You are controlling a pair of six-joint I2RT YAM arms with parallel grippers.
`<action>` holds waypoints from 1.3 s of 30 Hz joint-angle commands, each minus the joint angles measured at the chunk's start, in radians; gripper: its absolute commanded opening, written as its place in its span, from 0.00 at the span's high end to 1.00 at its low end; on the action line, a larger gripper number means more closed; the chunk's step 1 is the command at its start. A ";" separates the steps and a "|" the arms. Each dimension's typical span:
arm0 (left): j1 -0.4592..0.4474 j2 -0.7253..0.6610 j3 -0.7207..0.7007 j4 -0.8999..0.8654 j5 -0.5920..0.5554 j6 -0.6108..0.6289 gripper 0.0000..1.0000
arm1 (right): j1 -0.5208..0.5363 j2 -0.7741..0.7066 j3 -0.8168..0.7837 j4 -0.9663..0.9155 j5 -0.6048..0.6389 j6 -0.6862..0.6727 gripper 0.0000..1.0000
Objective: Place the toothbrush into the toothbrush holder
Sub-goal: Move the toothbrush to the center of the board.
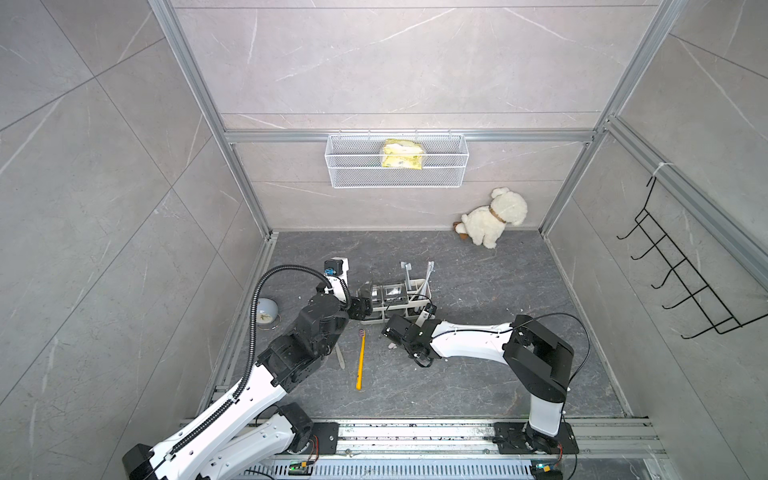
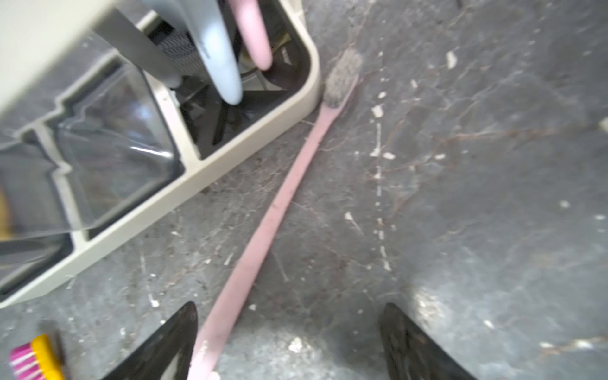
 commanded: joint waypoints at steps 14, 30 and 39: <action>0.006 -0.049 0.006 -0.014 0.022 -0.021 0.20 | 0.005 0.165 0.076 -0.229 -0.008 0.017 0.16; 0.006 -0.005 0.004 -0.026 0.068 -0.136 0.20 | 0.005 -0.281 -0.532 0.095 -0.023 -0.143 0.67; -0.019 0.133 0.005 0.047 0.111 -0.252 0.21 | -0.004 -0.481 -0.664 0.187 -0.128 -0.305 0.61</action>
